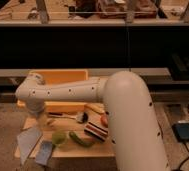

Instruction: Place fork in table surface

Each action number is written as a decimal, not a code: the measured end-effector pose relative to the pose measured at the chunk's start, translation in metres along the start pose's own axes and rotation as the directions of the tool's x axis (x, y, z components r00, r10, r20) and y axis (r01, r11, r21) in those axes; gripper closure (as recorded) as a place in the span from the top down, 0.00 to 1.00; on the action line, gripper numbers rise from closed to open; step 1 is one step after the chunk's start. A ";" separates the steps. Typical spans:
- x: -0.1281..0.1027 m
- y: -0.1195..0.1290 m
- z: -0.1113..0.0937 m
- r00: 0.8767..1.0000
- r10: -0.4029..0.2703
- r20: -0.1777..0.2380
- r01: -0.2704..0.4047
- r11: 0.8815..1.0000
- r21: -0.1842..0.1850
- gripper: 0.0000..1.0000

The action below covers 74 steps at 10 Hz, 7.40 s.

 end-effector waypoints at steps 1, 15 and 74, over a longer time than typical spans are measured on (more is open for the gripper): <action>-0.001 -0.004 0.010 1.000 -0.003 0.005 0.003 1.000 -0.010 0.65; 0.031 0.013 0.076 0.996 0.083 -0.013 -0.084 0.993 -0.087 0.65; 0.019 0.046 0.081 0.975 0.164 0.153 -0.142 0.979 -0.145 0.80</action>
